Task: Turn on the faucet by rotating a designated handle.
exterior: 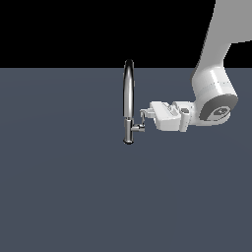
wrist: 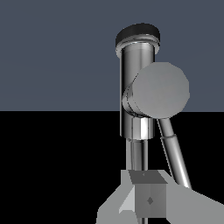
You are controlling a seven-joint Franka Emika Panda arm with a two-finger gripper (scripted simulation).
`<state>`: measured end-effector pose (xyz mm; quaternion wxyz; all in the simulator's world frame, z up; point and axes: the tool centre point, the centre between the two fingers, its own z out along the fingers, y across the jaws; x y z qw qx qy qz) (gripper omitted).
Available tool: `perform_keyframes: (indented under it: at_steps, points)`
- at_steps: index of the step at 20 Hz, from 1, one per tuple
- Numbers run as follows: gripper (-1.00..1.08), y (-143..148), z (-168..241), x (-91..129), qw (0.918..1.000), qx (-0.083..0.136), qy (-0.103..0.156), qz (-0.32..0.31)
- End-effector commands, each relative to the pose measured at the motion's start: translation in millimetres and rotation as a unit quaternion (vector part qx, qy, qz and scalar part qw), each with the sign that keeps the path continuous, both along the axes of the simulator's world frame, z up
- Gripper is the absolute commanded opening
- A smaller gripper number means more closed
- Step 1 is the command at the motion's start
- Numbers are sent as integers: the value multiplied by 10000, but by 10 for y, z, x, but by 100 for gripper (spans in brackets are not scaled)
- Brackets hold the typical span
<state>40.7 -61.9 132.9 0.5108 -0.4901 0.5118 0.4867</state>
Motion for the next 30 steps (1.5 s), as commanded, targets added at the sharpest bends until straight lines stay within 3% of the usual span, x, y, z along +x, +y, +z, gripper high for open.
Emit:
perform_keyframes:
  at_steps: [1,4,18,20,30]
  points:
    - [-100,-8,58,-92,10000,21,-3,31]
    - [-100,46,38,-67,10000,22,-11,41]
    - [-100,12,-188,-578,10000,22,-5,31]
    - [-100,82,-52,-466,9999,38,-130,87]
    - [-100,19,-658,-688,10000,23,-11,33]
